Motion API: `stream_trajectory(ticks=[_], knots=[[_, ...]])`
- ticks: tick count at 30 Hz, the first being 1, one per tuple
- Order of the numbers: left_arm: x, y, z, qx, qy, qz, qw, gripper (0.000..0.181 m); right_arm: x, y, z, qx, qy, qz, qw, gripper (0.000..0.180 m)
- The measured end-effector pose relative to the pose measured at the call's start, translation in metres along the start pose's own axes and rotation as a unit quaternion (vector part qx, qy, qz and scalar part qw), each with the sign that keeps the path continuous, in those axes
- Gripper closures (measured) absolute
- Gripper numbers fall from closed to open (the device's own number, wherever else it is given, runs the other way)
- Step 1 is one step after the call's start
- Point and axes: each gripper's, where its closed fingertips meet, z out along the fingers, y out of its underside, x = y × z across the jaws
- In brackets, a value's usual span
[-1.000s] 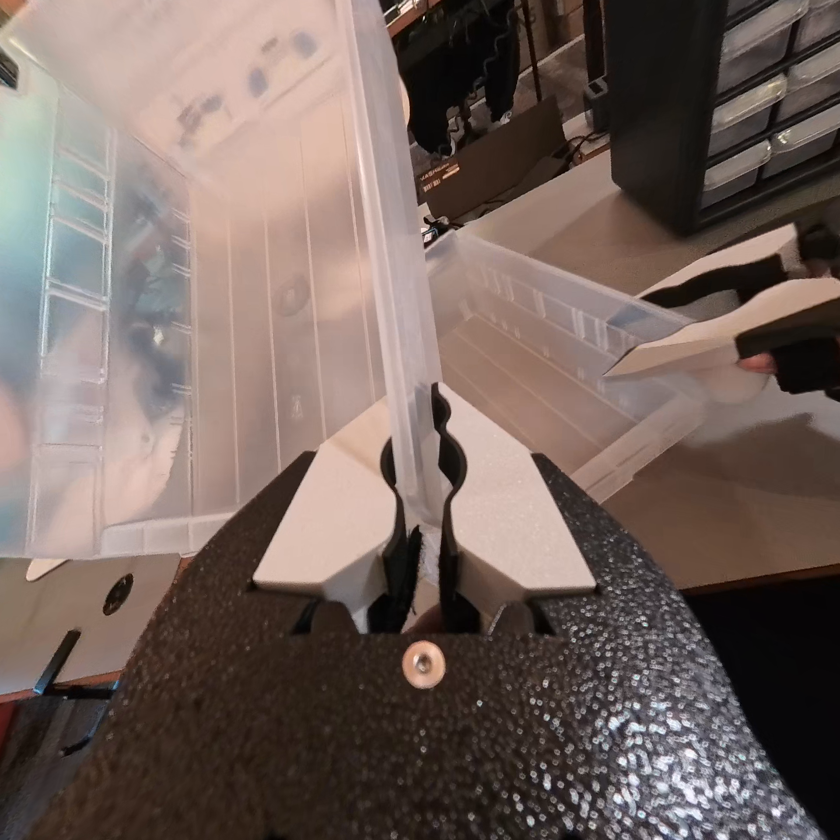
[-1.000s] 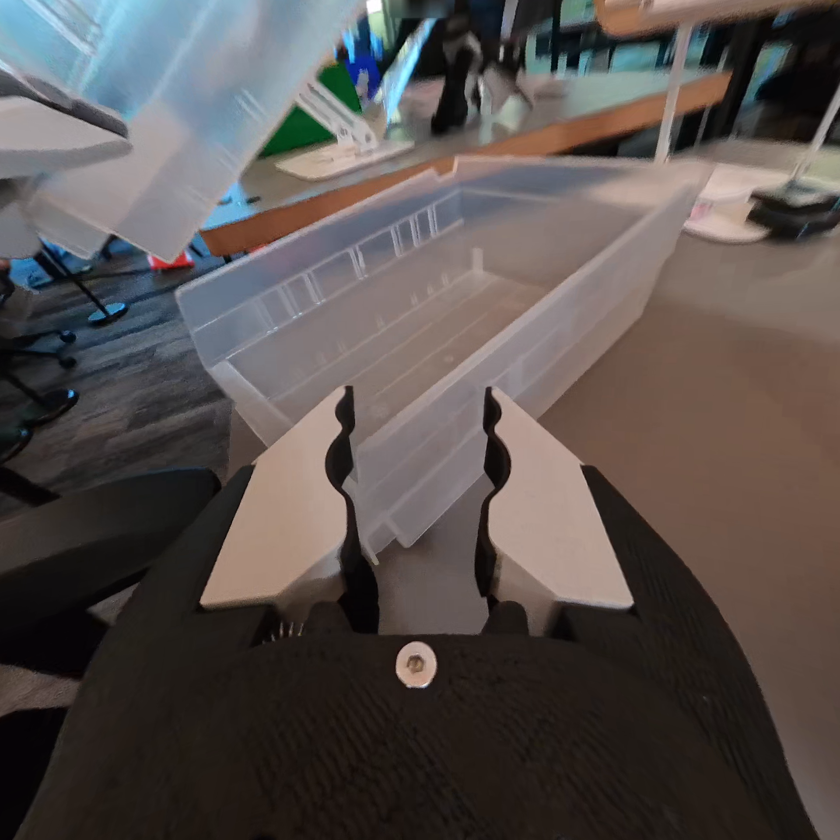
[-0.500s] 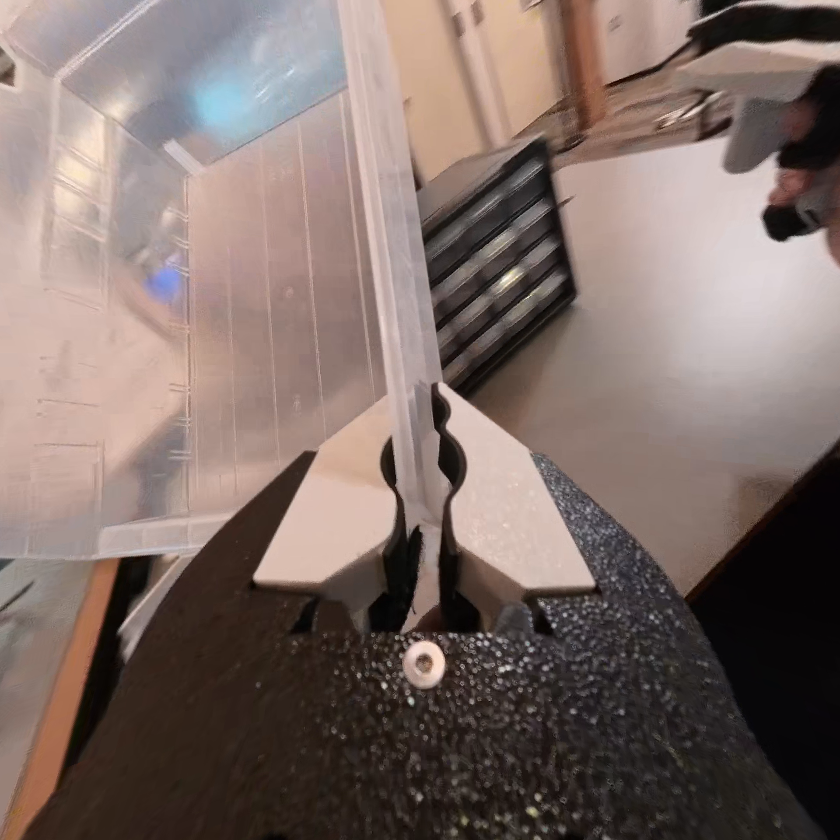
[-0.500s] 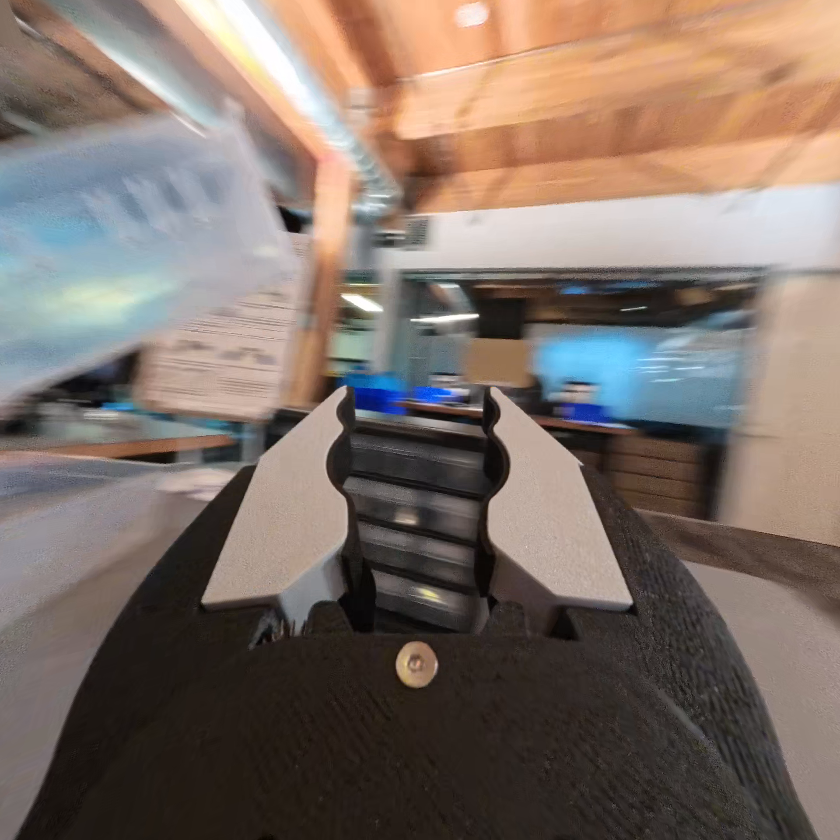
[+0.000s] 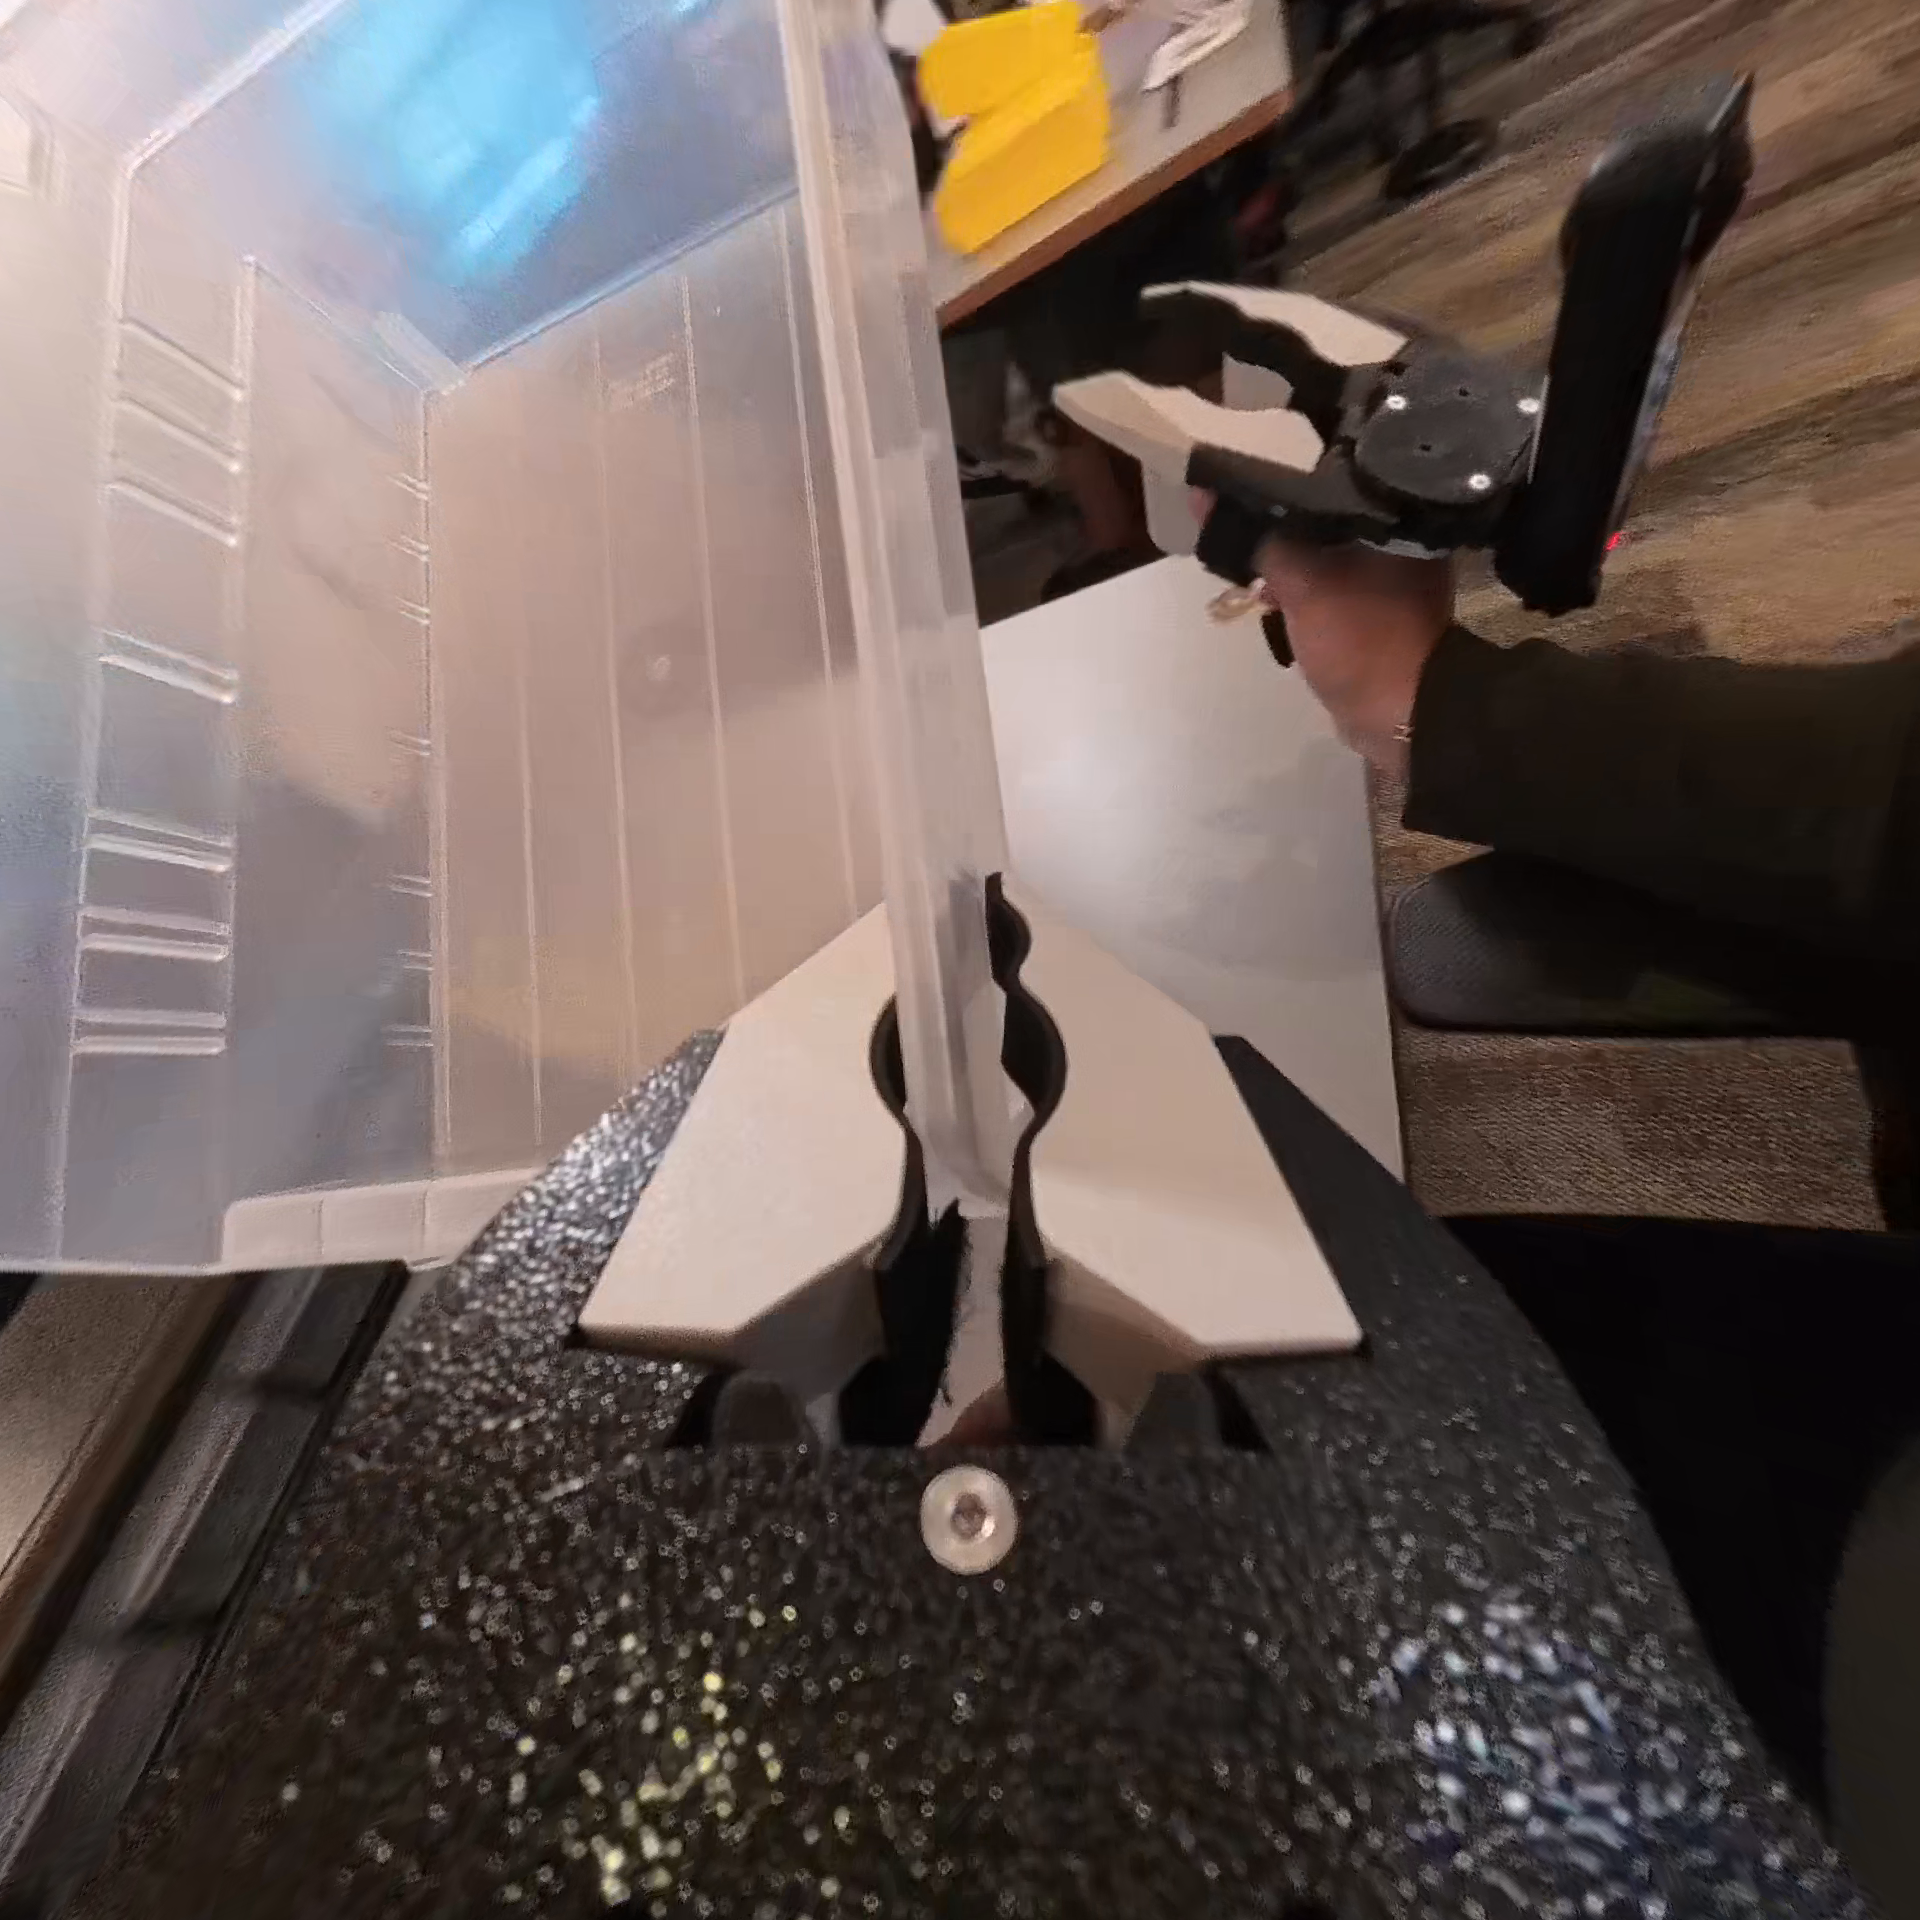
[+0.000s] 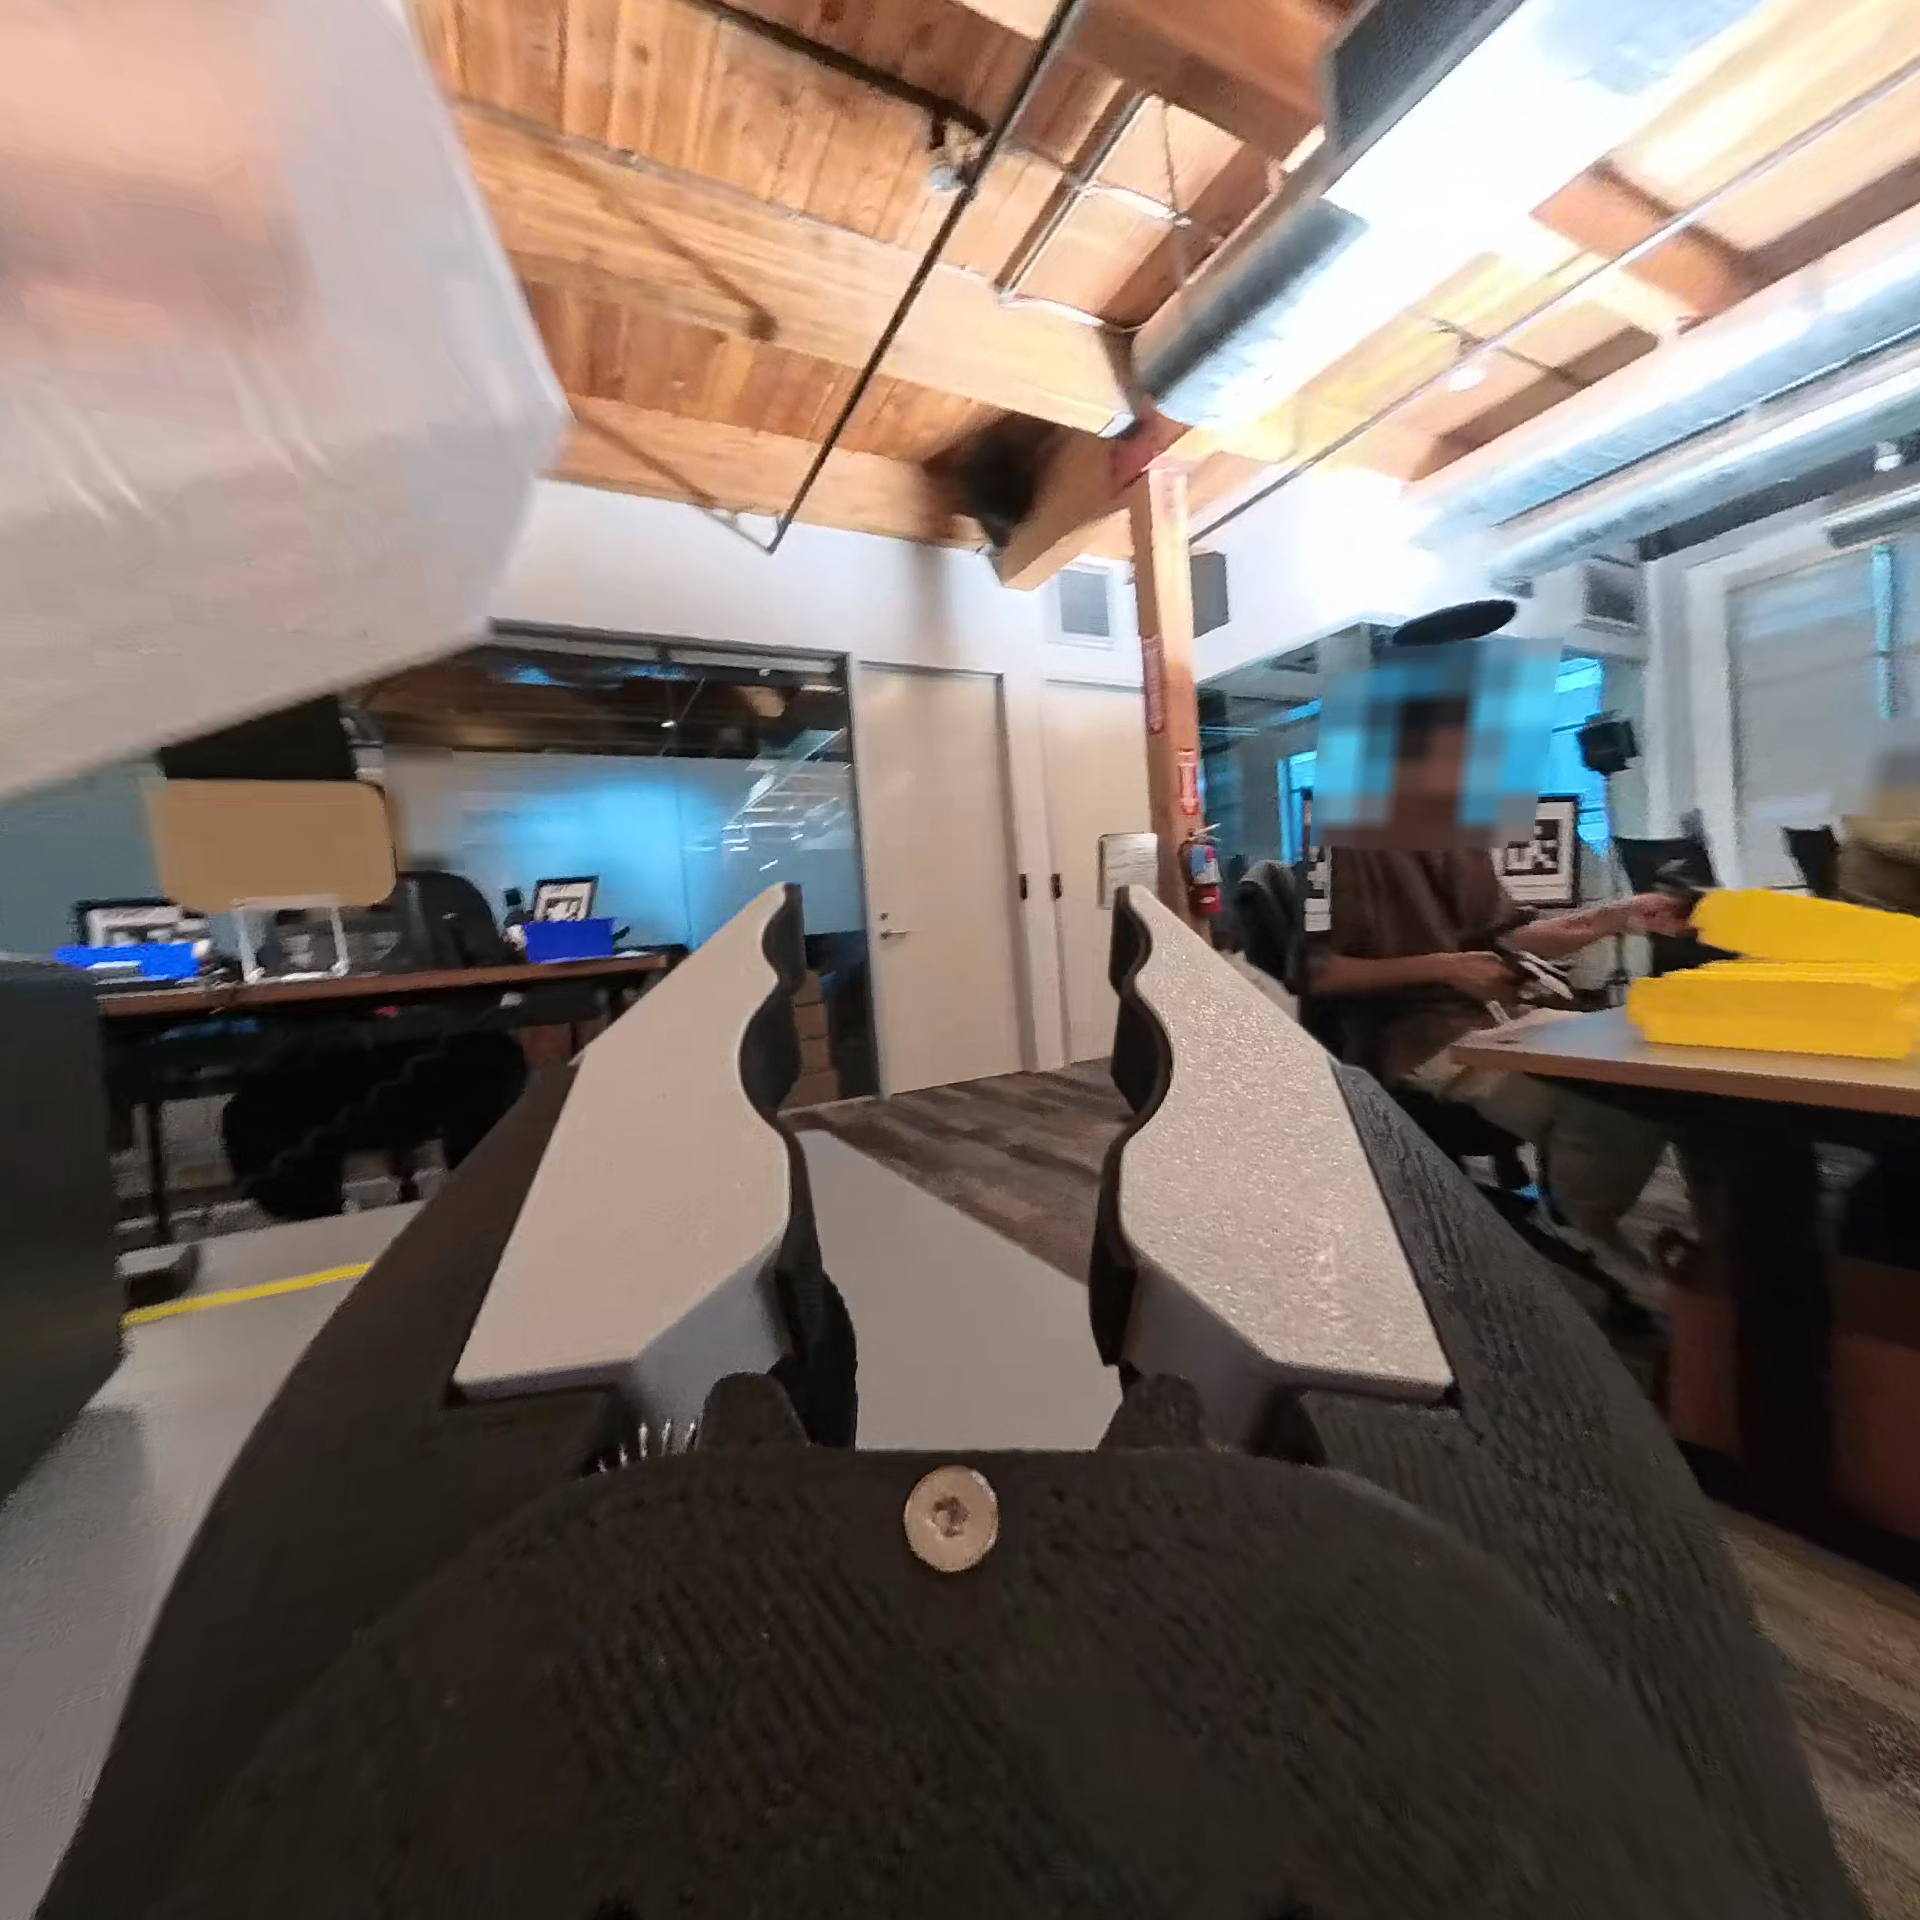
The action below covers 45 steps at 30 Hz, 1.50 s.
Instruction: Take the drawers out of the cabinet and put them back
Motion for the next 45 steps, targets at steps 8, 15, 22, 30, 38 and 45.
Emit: stream_trajectory(ticks=[8,15,22,30,38,45], knots=[[0.048,0.020,0.125,-0.064,0.114,0.011,0.991,0.178,0.046,-0.007,0.000,0.014,0.043,0.009,0.999,0.125],[0.067,0.072,0.178,-0.159,0.152,-0.008,0.976,0.178,0.031,-0.002,0.008,0.000,0.016,-0.021,1.000,0.122],[0.077,0.108,0.187,-0.195,0.161,-0.004,0.968,0.177,0.024,0.003,0.009,-0.008,0.002,-0.005,1.000,0.122],[0.031,0.103,0.138,-0.185,-0.030,0.084,0.979,0.082,-0.010,0.014,0.009,-0.030,-0.045,-0.037,0.998,0.120],[-0.073,0.140,-0.107,-0.090,-0.286,-0.107,0.948,0.067,-0.084,0.032,-0.013,-0.139,-0.147,-0.079,0.976,0.096],[-0.113,0.264,-0.392,-0.233,-0.608,-0.234,0.722,0.044,-0.125,0.078,-0.054,-0.349,-0.152,-0.074,0.922,0.023]])
